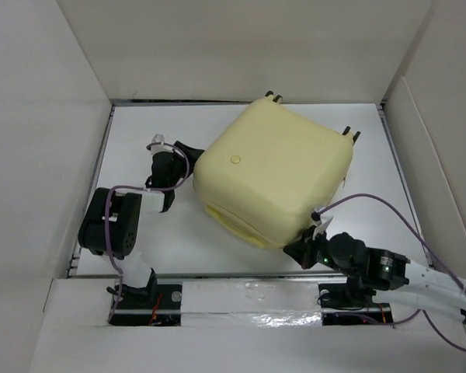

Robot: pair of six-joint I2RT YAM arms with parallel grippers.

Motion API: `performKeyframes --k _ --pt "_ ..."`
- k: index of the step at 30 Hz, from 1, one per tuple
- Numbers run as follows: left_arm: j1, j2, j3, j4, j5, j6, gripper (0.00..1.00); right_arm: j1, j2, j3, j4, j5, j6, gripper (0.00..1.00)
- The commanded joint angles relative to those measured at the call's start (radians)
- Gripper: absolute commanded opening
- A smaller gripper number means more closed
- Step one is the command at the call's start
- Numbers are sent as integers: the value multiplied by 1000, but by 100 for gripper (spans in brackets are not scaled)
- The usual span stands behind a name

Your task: Pack the luggage

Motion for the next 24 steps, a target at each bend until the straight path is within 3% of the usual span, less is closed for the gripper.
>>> performKeyframes --k 1,6,8,16,21,24 --pt "-160 -109 -111 116 66 52 59 -98 4 8 112 -10 -59 0" --pt "-303 -189 -265 165 17 29 59 -95 305 18 272 -254 -122 0" --pt "-321 -204 -312 193 1 23 59 -66 451 54 312 -228 -123 0" --pt "-444 -212 -337 262 -73 25 59 -43 687 146 684 -98 -241 0" --pt "-466 -178 -308 313 -48 10 58 -43 880 316 765 -95 -343 0" --pt "-466 -224 -328 299 -66 -7 57 -43 959 404 676 -112 -350 0"
